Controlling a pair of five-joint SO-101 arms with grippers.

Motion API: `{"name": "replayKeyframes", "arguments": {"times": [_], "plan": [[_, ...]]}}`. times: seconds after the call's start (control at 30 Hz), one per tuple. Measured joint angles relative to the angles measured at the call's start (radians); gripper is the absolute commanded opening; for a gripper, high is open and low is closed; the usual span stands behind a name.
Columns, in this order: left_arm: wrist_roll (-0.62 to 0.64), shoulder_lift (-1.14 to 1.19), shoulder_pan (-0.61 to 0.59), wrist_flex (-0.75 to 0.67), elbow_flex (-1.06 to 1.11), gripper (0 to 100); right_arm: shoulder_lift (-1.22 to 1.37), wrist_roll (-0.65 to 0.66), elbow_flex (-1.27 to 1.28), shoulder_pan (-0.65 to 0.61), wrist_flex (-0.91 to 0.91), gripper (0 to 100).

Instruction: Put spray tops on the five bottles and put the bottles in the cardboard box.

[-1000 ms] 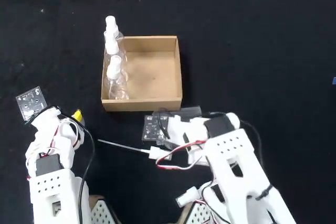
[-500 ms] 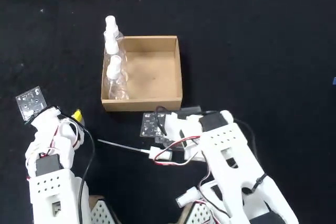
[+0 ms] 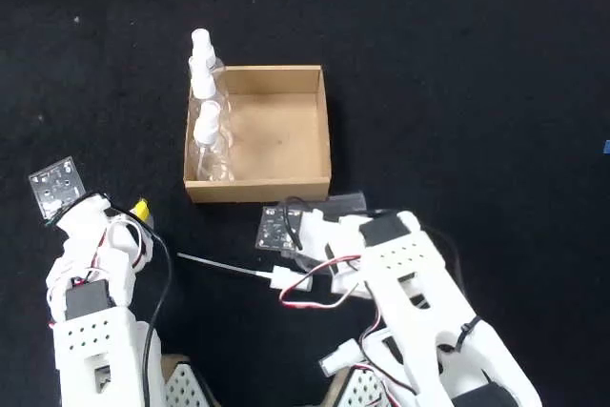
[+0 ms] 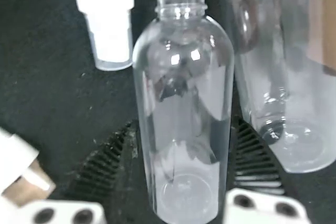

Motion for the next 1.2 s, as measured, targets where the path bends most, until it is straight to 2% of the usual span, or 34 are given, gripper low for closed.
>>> {"name": "replayKeyframes", "arguments": {"times": [0.4,0.57,1.0,1.1,1.2], "plan": [[0.0,0.0,0.0,0.0,0.0,20,0.0,-0.035,0.072,0.0,-0.094,22.8],[0.0,0.0,0.0,0.0,0.0,20,0.0,-0.035,0.072,0.002,-0.089,14.5],[0.0,0.0,0.0,0.0,0.0,20,0.0,-0.026,-0.333,0.081,0.45,13.9],[0.0,0.0,0.0,0.0,0.0,20,0.0,-0.008,-0.413,0.149,0.548,13.9],[0.0,0.0,0.0,0.0,0.0,20,0.0,-0.005,-0.479,0.273,0.582,14.1]]}}
